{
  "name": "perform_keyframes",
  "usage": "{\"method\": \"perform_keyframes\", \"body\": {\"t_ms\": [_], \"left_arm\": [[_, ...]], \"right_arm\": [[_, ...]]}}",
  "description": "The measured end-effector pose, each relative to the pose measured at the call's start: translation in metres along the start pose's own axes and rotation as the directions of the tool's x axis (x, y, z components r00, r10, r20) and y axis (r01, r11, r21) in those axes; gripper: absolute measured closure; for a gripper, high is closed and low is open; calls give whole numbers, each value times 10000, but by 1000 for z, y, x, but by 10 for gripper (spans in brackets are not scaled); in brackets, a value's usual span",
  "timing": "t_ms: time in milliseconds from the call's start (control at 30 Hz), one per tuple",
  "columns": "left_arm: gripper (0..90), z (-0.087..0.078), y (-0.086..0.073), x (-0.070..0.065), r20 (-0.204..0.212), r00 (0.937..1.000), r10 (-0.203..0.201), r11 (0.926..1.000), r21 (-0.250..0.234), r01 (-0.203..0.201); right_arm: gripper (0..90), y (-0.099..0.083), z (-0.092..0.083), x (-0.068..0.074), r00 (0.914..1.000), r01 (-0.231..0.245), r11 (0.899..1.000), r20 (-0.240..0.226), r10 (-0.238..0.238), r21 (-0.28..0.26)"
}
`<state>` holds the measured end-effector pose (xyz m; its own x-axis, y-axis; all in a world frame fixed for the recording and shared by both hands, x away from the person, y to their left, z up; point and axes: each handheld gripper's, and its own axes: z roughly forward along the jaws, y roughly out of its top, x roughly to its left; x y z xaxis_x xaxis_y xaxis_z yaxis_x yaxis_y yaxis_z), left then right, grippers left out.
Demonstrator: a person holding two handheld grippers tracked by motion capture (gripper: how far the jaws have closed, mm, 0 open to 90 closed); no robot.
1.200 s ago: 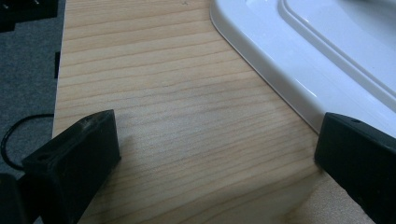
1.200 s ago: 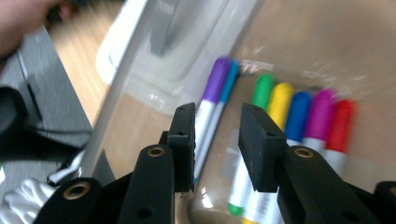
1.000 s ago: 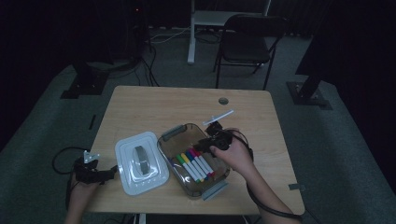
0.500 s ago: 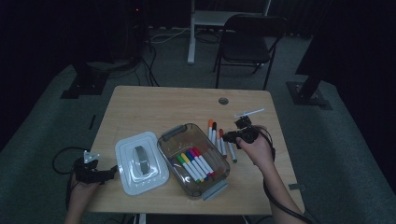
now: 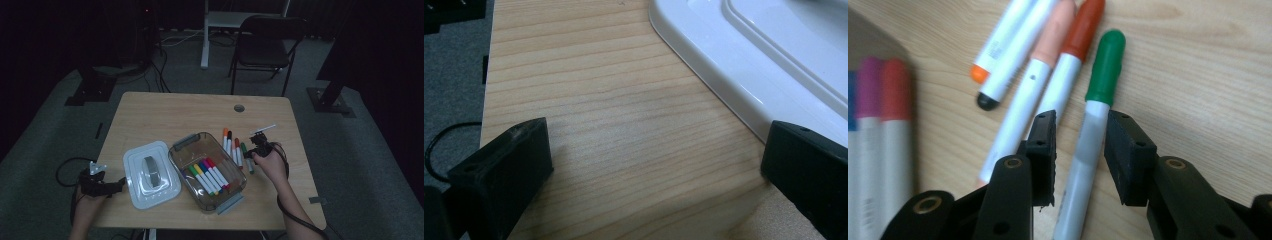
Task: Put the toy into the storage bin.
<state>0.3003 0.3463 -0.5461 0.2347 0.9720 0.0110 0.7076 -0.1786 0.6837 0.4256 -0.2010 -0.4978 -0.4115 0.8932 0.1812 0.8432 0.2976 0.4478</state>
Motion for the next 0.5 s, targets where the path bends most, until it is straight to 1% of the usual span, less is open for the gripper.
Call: {"method": "perform_keyframes", "body": {"t_ms": [133, 200, 267, 367, 433, 500], "left_arm": [[5, 0, 0, 0, -1, 10000, 1, 10000, 0, -1], [5, 0, 0, 0, -1, 10000, -3, 10000, 0, 3], [5, 0, 0, 0, -1, 10000, 0, 10000, 0, 0], [5, 0, 0, 0, -1, 10000, -4, 10000, -2, 4], [5, 0, 0, 0, -1, 10000, -4, 10000, -2, 4], [5, 0, 0, 0, -3, 10000, 0, 10000, -3, 0]], "right_arm": [[681, 0, 11, -3, 9997, -178, 9996, 191, 174, 237], [703, -1, 13, -3, 9995, -254, 9992, 219, 248, 304], [726, -2, 16, -4, 9989, -316, 9988, 364, 303, 364], [734, -2, 16, -5, 9980, -515, 9984, 387, 505, 243], [759, -3, 16, -5, 9963, -499, 9987, 700, 490, 115], [766, -3, 16, -6, 9960, -637, 9979, 634, 628, 126]]}}
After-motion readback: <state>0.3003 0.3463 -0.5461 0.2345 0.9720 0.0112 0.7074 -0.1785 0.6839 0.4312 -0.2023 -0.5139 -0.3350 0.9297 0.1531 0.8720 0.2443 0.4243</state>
